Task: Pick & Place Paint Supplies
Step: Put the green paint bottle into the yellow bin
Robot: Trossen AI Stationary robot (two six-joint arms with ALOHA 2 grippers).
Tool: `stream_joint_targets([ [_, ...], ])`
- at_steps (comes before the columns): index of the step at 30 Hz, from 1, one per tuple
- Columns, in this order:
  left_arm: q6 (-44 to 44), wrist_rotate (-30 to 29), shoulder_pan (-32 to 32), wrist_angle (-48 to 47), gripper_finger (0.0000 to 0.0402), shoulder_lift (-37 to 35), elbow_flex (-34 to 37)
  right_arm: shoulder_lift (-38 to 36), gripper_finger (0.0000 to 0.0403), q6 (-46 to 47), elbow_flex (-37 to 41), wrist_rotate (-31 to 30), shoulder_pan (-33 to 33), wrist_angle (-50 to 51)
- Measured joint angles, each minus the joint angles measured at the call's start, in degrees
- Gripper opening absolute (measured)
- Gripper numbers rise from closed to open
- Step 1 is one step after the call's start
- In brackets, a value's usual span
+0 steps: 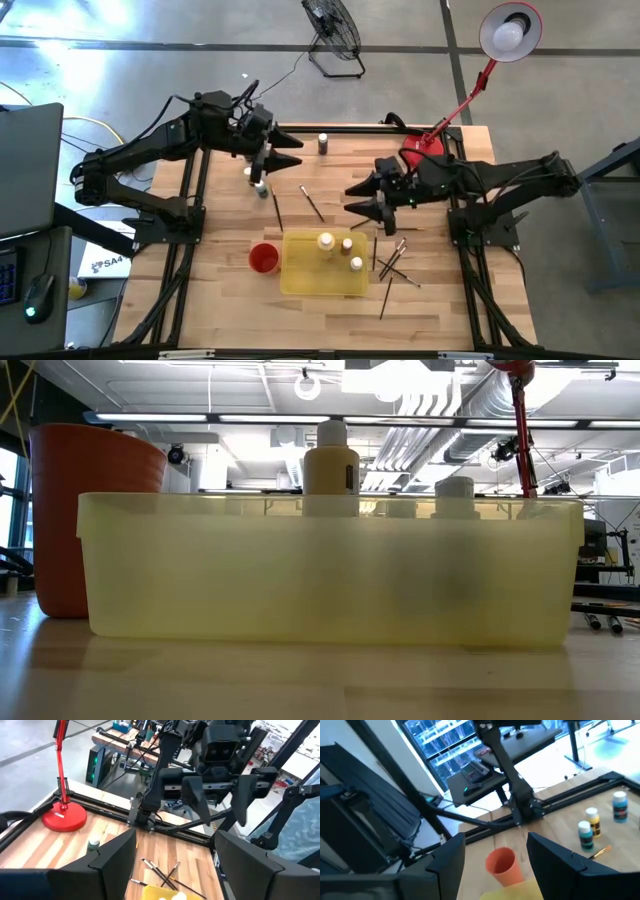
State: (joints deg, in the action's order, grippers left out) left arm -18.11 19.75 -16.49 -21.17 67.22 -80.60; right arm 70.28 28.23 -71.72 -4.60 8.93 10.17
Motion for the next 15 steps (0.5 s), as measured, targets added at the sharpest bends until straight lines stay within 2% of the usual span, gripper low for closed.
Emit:
stream_joint_targets([
  [9, 7.0, 0.0, 0.0, 1.3, 0.0264, 0.9, 0.0, 0.0, 0.0203, -1.5, 0.0, 0.6, -1.2, -1.0],
  [15, 6.1, 0.4, 0.0, 4.3, 0.0264, 1.2, 0.0, -0.1, 0.0203, -3.6, 0.0, 0.0, -1.2, -2.4],
])
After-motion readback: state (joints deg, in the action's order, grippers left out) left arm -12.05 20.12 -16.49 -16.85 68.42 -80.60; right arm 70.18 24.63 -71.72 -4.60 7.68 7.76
